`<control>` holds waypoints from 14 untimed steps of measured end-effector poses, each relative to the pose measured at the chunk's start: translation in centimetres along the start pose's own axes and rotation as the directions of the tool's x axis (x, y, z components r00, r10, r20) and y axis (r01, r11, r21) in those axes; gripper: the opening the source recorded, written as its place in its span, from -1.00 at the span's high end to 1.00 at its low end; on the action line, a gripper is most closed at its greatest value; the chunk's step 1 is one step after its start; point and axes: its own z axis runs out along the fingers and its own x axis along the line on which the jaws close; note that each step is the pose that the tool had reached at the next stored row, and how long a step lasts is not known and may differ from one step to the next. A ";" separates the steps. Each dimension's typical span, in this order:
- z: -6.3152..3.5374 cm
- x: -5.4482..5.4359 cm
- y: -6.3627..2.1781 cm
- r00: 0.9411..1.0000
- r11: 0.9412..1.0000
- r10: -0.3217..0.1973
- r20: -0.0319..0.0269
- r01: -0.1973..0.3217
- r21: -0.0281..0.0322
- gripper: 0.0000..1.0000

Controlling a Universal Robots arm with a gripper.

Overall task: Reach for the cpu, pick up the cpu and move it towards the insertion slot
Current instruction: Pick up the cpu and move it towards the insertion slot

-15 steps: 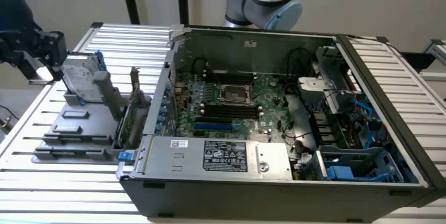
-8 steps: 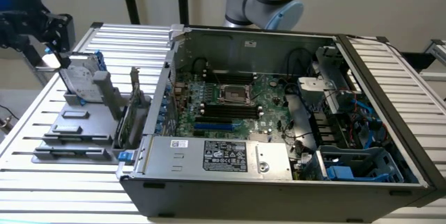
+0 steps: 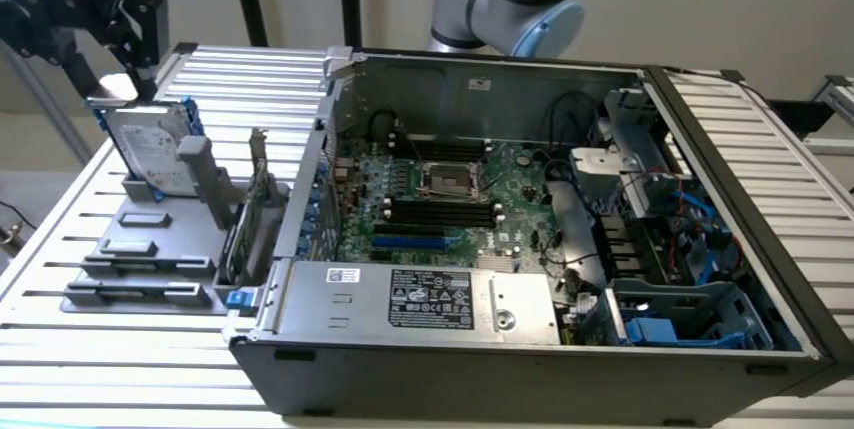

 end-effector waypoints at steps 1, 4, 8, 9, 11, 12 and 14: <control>-0.36 -0.4 0.01 1.000 1.000 0.000 -0.001 0.000 0.000 -0.09; -1.13 -1.7 0.07 1.000 1.000 0.000 -0.001 0.000 0.000 -0.09; -1.50 -3.4 0.22 1.000 1.000 0.000 -0.001 0.000 -0.001 -0.09; -1.54 -3.8 0.27 1.000 1.000 0.000 -0.002 0.000 -0.001 -0.09; -1.57 -4.6 0.38 1.000 1.000 0.000 -0.002 0.000 -0.001 -0.09; -1.58 -5.0 0.44 1.000 1.000 0.000 -0.001 0.000 -0.001 -0.09; -1.61 -5.8 0.56 1.000 1.000 0.000 -0.002 0.000 -0.001 -0.09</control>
